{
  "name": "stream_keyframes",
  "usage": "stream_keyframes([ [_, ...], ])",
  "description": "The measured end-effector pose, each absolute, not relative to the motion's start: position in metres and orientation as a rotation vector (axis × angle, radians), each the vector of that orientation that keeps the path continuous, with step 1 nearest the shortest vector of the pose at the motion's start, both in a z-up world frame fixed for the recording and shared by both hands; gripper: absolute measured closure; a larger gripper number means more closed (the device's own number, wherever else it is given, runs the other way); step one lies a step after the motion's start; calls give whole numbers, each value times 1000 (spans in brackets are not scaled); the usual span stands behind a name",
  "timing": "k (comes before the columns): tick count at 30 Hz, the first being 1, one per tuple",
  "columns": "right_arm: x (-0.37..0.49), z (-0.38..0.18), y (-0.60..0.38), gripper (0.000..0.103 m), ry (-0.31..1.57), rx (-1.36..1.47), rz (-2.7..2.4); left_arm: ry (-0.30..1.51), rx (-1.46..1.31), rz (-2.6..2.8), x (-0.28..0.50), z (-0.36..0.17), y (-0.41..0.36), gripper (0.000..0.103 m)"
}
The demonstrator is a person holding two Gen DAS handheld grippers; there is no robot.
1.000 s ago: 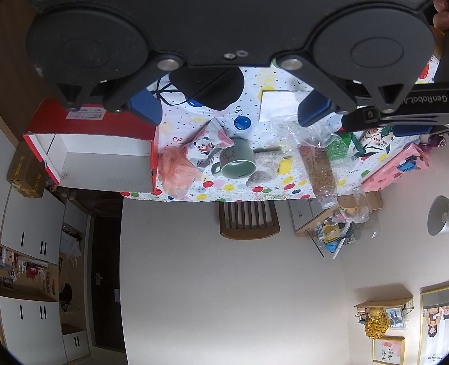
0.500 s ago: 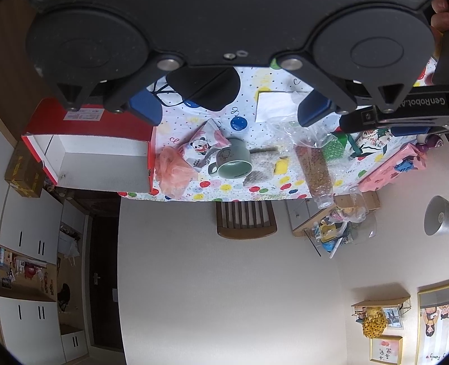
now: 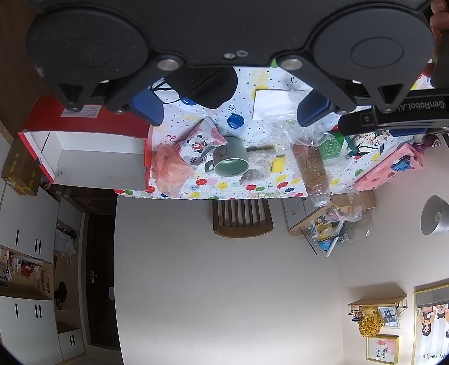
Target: Organize soft objects
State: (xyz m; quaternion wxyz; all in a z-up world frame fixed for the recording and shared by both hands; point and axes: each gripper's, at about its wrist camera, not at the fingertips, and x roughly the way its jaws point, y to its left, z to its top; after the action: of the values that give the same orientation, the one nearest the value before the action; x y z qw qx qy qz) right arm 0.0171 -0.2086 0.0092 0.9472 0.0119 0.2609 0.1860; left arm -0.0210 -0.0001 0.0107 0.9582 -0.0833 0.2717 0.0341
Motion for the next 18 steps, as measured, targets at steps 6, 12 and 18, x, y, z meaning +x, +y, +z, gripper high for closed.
stream_keyframes([
  [6, 18, 9, -208, 2, 528, 24, 384, 552, -177, 68, -18, 11, -1, 0],
  [12, 21, 7, -209, 3, 536, 20, 395, 555, -176, 83, -17, 10, -4, 0],
  [18, 23, 5, -211, 3, 542, 23, 400, 560, -175, 87, -15, 7, -4, 0],
])
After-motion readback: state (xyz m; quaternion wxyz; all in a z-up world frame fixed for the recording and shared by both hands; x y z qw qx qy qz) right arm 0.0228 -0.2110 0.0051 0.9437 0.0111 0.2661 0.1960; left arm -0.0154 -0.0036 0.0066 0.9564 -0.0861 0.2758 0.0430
